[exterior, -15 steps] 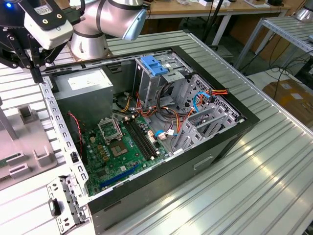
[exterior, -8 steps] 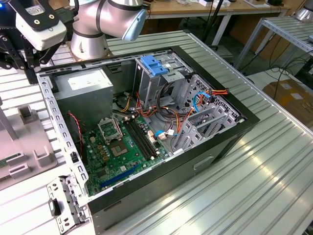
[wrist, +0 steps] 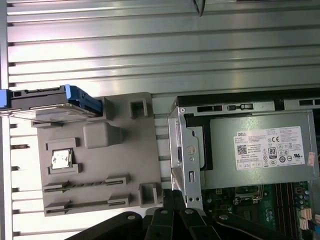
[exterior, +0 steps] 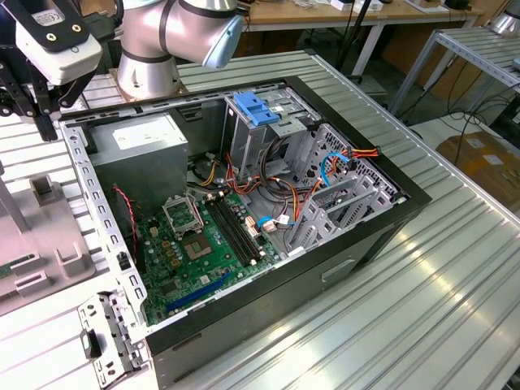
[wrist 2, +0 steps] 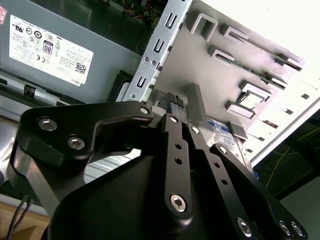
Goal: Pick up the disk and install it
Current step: 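Reach for the disk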
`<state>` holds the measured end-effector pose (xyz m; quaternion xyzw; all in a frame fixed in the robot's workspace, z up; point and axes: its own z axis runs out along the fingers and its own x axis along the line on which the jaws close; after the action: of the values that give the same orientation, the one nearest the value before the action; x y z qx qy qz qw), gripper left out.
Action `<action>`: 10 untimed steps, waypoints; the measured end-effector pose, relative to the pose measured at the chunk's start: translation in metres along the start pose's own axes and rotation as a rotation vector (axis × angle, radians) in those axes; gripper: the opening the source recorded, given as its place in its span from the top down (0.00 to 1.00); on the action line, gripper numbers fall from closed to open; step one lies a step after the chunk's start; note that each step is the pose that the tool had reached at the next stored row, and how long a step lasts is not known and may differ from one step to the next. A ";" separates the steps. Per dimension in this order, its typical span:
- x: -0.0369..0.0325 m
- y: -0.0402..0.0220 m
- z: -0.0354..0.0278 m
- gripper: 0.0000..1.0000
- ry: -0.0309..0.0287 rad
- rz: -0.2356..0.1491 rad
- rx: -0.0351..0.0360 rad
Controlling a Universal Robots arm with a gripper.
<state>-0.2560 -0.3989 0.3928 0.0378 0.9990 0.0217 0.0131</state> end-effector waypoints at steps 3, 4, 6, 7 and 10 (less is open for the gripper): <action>0.0024 -0.0002 -0.0001 0.89 0.0000 0.000 0.0001; 0.0031 -0.0002 -0.0001 0.89 0.0001 0.000 0.0001; 0.0045 -0.0003 -0.0001 0.89 0.0001 0.000 0.0001; 0.0052 -0.0004 -0.0001 0.89 0.0000 0.000 0.0001; 0.0082 -0.0006 -0.0001 0.89 -0.0001 0.000 0.0000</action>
<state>-0.2643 -0.3989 0.3927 0.0379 0.9990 0.0217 0.0131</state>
